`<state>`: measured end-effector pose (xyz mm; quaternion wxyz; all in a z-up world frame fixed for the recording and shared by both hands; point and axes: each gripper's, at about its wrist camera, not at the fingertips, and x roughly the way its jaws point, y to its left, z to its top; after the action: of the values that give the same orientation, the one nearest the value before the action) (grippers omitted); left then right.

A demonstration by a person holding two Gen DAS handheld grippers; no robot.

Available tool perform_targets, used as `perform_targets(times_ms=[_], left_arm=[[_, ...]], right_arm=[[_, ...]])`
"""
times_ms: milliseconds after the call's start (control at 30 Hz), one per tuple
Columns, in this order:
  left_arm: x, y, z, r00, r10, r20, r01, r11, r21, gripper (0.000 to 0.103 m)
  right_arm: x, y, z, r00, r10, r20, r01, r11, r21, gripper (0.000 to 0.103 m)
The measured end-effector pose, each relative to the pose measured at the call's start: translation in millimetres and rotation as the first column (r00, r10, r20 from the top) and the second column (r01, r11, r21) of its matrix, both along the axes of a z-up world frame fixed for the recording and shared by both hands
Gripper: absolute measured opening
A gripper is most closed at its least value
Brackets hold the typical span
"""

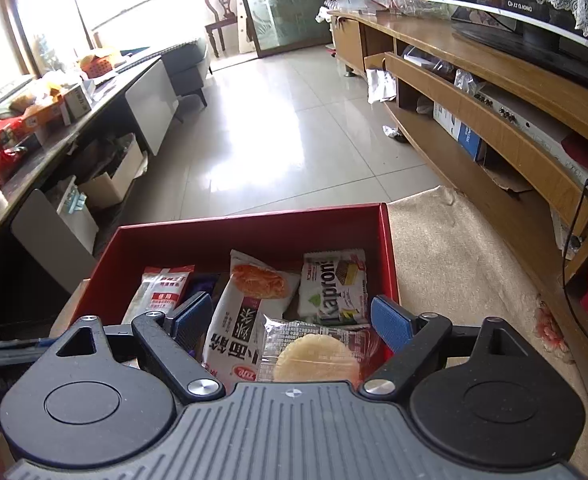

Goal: Organize snacks

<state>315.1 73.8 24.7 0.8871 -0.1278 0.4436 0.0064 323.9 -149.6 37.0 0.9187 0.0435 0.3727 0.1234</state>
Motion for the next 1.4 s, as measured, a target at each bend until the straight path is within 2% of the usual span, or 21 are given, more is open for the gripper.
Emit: perform_targets(times_ms=[100,233,333,467,600,667,700,800,967,1100,1200,1333,1400], left_arm=[[-12.5,-2.7,-7.3,0.999,-0.008,-0.034,0.007,1.0,-0.024,0.048],[-32.6,-16.0,-5.2,1.0,-0.028,-0.014,0.028,0.999,0.019,0.052],[-40.8,-21.0,-6.7,0.998,-0.042,-0.038,0.041,0.998,-0.041,0.053],[-52.3,-38.6,-18.1,0.996,-0.057,-0.068,0.054,0.998,-0.032,0.056],[-47.7,-49.5,-38.9,0.994,-0.018,-0.112,0.015,1.0,-0.027,0.058],[-42.3,-49.4,-51.7,0.989,0.039,-0.144,-0.047,0.997,-0.055,0.061],[-39.6,-49.4,-56.6,0.986,0.073,-0.152,-0.084,0.994,-0.065,0.069],[-31.3,-57.3,-61.8,0.979,0.15,-0.141,-0.154,0.988,-0.021,0.071],[-24.3,-77.1,-71.0,0.967,0.192,-0.166,-0.18,0.98,0.084,0.077],[-37.9,-78.4,-76.1,0.964,0.181,-0.193,-0.154,0.977,0.148,0.079],[-56.4,-69.7,-77.8,0.961,0.169,-0.22,-0.137,0.979,0.152,0.079],[-85.0,-63.0,-79.2,0.958,0.093,-0.273,-0.041,0.981,0.189,0.079],[-99.2,-52.3,-81.6,0.952,0.08,-0.295,-0.03,0.985,0.17,0.079]], right_arm=[[-4.1,-2.4,2.5,1.0,-0.003,-0.001,0.003,1.0,-0.007,0.091],[-12.9,-7.4,6.0,1.0,-0.005,0.004,0.005,1.0,-0.008,0.091],[-19.1,-11.5,6.8,1.0,0.001,0.006,0.0,1.0,-0.014,0.091],[-25.8,-19.2,5.5,1.0,0.011,0.009,-0.011,1.0,-0.024,0.091],[-28.8,-24.3,1.3,1.0,0.024,0.005,-0.024,0.999,-0.03,0.091],[-29.7,-27.5,-1.7,1.0,0.028,0.001,-0.028,0.999,-0.022,0.091],[-30.6,-28.9,-3.3,0.999,0.032,-0.001,-0.032,0.999,-0.023,0.091],[-31.5,-32.8,-6.4,0.999,0.047,-0.005,-0.047,0.999,-0.017,0.091],[-30.7,-38.1,-7.2,0.998,0.066,-0.008,-0.066,0.998,0.007,0.091],[-33.1,-42.4,-1.7,0.997,0.082,-0.009,-0.081,0.995,0.052,0.091],[-36.3,-45.0,3.7,0.996,0.091,-0.008,-0.09,0.992,0.085,0.091],[-47.0,-41.9,12.8,0.994,0.108,-0.001,-0.108,0.99,0.093,0.091],[-54.4,-37.6,18.1,0.993,0.122,0.007,-0.122,0.989,0.08,0.091]])
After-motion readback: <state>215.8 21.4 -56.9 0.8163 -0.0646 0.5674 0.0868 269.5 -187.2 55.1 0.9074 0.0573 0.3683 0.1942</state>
